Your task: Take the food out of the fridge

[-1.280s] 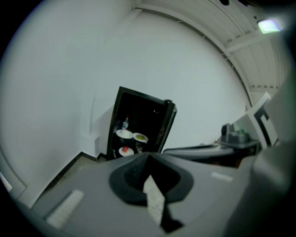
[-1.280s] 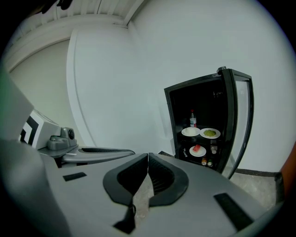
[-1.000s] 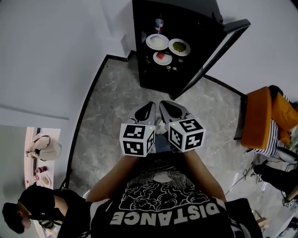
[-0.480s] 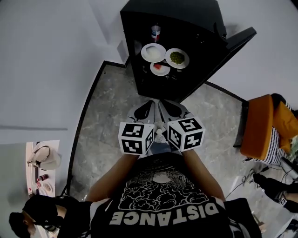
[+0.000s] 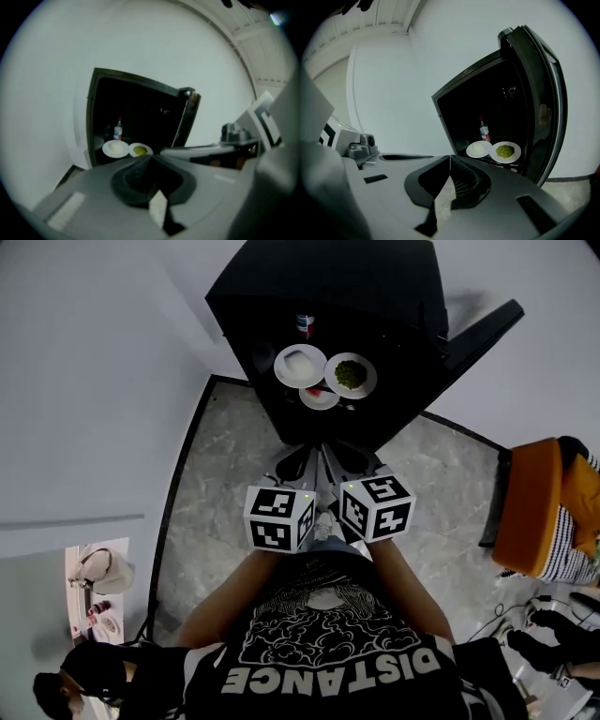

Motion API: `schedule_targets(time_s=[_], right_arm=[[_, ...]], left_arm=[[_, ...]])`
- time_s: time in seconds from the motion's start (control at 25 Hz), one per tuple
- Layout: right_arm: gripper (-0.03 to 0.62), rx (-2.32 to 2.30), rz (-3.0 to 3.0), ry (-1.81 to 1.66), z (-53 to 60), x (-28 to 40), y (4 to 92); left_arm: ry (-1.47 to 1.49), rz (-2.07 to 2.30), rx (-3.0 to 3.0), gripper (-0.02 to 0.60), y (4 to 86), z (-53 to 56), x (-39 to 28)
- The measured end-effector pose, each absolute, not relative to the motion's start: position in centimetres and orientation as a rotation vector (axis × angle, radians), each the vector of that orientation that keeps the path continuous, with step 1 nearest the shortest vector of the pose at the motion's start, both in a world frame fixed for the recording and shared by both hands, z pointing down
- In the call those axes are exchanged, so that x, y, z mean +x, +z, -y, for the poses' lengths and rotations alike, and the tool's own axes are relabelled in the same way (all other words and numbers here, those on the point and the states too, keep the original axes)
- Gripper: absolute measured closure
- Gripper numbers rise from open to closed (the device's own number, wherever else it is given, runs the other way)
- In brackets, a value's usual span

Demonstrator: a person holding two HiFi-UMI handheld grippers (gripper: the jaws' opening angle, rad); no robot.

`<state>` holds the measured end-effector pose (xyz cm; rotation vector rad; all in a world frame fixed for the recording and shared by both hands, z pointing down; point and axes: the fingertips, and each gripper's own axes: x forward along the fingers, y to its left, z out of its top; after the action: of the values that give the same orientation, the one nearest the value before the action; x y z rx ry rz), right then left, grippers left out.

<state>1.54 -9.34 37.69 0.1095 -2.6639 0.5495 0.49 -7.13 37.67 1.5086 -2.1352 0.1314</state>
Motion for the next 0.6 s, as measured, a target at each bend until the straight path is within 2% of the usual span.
schedule_targets(time_s=[0.6], right_arm=[[0.592, 0.332, 2.637, 0.696, 13.4, -0.5, 39.6]], left_arm=[[0.194, 2.012, 1.666, 0.581, 38.7, 11.3, -2.4]])
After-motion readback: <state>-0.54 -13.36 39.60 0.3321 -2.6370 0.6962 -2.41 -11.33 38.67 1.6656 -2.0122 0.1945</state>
